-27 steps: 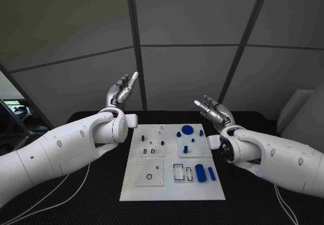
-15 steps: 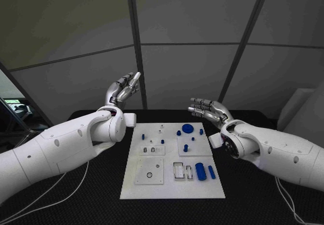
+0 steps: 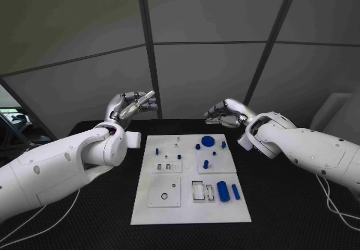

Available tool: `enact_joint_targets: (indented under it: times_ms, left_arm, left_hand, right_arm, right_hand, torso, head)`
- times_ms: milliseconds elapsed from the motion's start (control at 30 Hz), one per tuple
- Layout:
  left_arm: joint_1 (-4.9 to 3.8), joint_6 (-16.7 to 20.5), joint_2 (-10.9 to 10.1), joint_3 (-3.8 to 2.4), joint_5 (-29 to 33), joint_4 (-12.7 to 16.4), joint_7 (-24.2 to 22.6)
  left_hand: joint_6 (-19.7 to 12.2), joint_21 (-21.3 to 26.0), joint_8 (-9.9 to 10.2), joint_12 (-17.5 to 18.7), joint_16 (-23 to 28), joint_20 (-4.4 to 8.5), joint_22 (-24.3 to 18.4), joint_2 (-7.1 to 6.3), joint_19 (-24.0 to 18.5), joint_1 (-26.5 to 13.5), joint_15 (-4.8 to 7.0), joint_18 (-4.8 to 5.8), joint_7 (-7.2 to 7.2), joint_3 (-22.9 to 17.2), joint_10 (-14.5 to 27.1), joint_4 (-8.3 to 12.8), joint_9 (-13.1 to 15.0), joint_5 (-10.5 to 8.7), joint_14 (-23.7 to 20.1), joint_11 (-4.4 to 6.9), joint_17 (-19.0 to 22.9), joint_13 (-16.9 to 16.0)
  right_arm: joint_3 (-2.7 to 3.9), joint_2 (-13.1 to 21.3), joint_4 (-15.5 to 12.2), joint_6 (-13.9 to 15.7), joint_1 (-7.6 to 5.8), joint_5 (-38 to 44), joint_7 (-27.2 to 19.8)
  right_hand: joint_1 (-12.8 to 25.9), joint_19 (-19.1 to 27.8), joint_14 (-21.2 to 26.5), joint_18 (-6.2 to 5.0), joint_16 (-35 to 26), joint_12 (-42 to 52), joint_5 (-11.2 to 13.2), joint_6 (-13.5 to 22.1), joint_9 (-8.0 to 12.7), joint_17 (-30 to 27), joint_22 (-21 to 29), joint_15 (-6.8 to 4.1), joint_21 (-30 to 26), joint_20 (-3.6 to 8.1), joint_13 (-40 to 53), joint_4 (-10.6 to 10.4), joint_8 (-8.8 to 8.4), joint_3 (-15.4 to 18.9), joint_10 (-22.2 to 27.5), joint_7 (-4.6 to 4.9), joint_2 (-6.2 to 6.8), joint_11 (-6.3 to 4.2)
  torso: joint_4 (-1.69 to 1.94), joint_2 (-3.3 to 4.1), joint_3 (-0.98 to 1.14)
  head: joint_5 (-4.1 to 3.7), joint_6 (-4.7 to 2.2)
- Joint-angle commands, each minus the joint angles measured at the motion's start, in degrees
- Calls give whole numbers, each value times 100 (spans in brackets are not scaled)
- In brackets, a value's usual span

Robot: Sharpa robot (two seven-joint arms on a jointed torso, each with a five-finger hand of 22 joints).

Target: Assemble the parts on the task board

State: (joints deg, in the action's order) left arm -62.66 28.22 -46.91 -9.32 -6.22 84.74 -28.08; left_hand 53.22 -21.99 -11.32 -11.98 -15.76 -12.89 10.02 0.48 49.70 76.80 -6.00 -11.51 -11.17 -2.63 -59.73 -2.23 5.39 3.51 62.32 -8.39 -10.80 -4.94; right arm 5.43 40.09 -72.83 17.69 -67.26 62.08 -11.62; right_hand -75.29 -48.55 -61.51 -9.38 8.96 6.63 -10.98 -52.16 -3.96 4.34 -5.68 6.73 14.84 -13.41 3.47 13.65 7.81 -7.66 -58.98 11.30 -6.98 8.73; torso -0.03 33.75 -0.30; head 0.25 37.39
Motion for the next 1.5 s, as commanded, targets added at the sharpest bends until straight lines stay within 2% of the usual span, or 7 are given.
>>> enact_joint_targets:
  times_ms: [33,200,400,533,900,1267,1500]
  left_arm:
    - [-5,-295,-110,-3,-246,241,31]
    - [5,-340,-253,-1,-310,529,77]
    - [30,-366,-354,0,-329,759,109]
    - [40,-377,-402,0,-333,890,127]
    - [45,-420,-445,-2,-335,1079,152]
    - [44,-443,-476,-2,-335,1116,172]
    - [43,-452,-487,-3,-335,1124,181]
  left_hand:
    - [128,-104,68,122,-62,80,37,13,178,93,76,94,38,33,-183,59,-35,-4,245,55,-142,14]
    - [186,-184,163,262,-109,125,69,25,278,109,111,97,35,95,-264,71,-70,-6,388,62,-287,39]
    - [167,-218,228,348,-87,128,84,25,307,91,97,103,16,138,-241,65,-93,-6,353,41,-336,55]
    - [166,-418,309,456,-58,157,182,37,516,106,98,103,9,193,-240,87,-114,-6,310,29,-419,63]
    - [153,-851,450,637,-140,217,438,81,642,113,104,131,-2,303,-218,120,-133,-6,263,20,-657,70]
    - [135,-892,486,679,-135,208,469,90,579,106,89,135,-21,332,-193,125,-136,-5,215,3,-697,73]
    - [130,-903,495,690,-136,205,477,93,567,105,86,135,-25,339,-186,126,-136,-5,207,-1,-708,73]
  right_arm:
    - [5,-44,12,-393,-114,1608,563]
    - [5,-122,19,-661,-206,2539,1033]
    - [5,-193,-46,-872,-235,3231,1389]
    - [5,-217,-96,-1051,-242,3442,1537]
    - [5,-251,-178,-1315,-247,3628,1701]
    - [5,-264,-262,-1276,-250,3644,1693]
    - [5,-319,-215,-1275,-250,3645,1696]
  right_hand:
    - [186,-890,-1132,-128,128,-192,12,-525,9,168,-64,-327,355,314,27,167,-117,-384,-796,-144,265,-210]
    - [226,-1640,-2034,-120,557,-288,11,-585,8,493,-309,-542,899,657,32,161,-197,-369,-867,-225,470,-308]
    - [251,-2075,-2511,-106,1076,-293,-6,-557,11,960,-600,-658,1451,840,41,97,-324,-365,-792,-288,632,-377]
    - [259,-2148,-2480,-105,1740,-280,-7,-523,9,1451,-804,-664,1795,880,52,22,-389,-399,-631,-313,714,-377]
    - [246,-2219,-2453,-102,3339,-275,-3,-455,6,2812,-1274,-687,2560,873,73,-204,-394,-528,-424,-333,816,-365]
    - [213,-2265,-2448,-43,4744,-256,-35,-454,3,4223,-2055,-696,3374,866,97,-350,-388,-721,-512,-346,901,-389]
    - [202,-2347,-2445,18,5125,-255,-46,-447,3,4597,-2575,-706,3816,857,100,-403,-391,-851,-579,-343,923,-402]
  torso:
    - [28,189,-2]
    - [63,349,-24]
    - [92,519,-35]
    - [119,615,-56]
    - [149,783,-68]
    - [152,827,-63]
    - [156,847,-63]
  head:
    - [-32,-53]
    - [-77,-121]
    - [-116,-177]
    - [-163,-270]
    - [-165,-266]
    - [-163,-258]
    - [-159,-245]
